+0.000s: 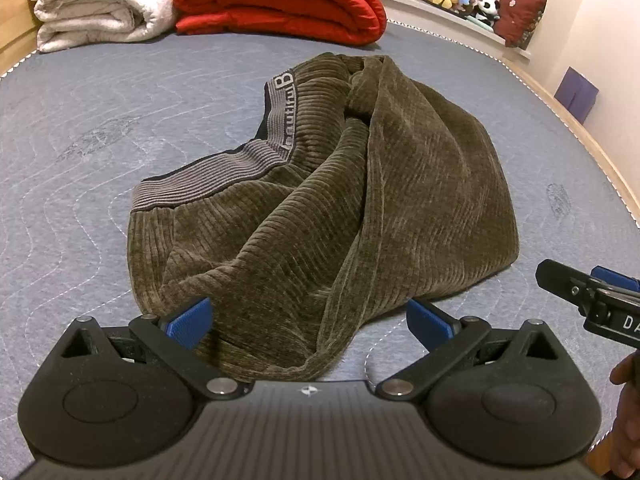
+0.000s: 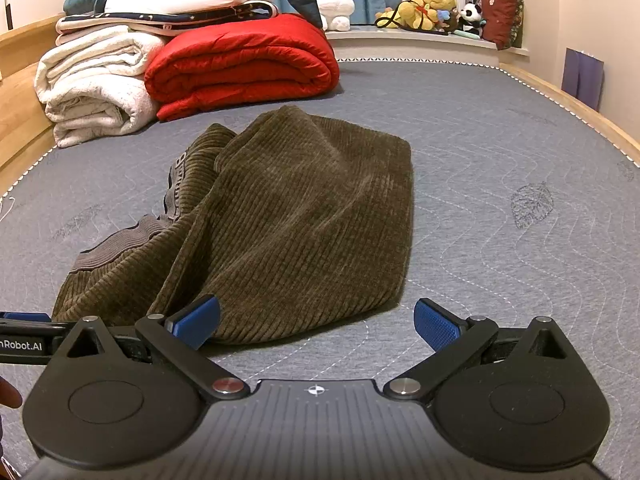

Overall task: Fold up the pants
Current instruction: 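Approach the crumpled green corduroy pants with both tools open, then grasp a pant leg with the right tool and lift it up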

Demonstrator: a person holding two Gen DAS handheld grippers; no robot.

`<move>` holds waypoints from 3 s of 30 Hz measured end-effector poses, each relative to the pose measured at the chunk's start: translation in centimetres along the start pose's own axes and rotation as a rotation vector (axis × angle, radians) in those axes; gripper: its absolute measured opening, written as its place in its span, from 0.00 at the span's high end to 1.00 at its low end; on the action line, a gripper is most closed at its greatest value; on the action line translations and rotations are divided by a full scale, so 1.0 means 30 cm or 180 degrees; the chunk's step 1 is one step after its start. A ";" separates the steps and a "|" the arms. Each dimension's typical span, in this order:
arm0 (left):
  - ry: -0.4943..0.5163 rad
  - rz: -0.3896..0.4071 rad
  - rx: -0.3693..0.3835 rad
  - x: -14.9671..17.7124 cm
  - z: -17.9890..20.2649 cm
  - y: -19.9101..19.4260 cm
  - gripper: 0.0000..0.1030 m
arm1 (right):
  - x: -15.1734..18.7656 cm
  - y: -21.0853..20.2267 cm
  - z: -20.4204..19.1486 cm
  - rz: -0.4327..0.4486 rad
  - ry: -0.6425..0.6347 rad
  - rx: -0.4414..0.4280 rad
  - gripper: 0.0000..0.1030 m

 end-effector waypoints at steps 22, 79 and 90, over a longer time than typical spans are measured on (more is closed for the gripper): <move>-0.0011 0.0031 -0.0025 -0.002 -0.001 -0.005 0.00 | -0.017 -0.020 0.007 0.0178 0.0054 0.0125 0.06; -0.0800 0.0267 0.0499 -0.193 -0.042 -0.029 0.77 | -0.053 -0.169 0.405 0.0068 -0.0728 -0.0701 0.60; -0.0743 0.0275 0.0357 -0.209 -0.046 0.008 0.71 | -0.219 0.264 0.121 0.0150 -0.0875 -0.0373 0.40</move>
Point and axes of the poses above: each gripper's, at about its wrist camera, not at the fingertips, and y roughly the way its jaws point, z to its right, x to its underside, the point moved 1 cm from there along y, roughly the way its jaws point, and after that the axes turned 14 degrees about -y, right-handed, at the moved point
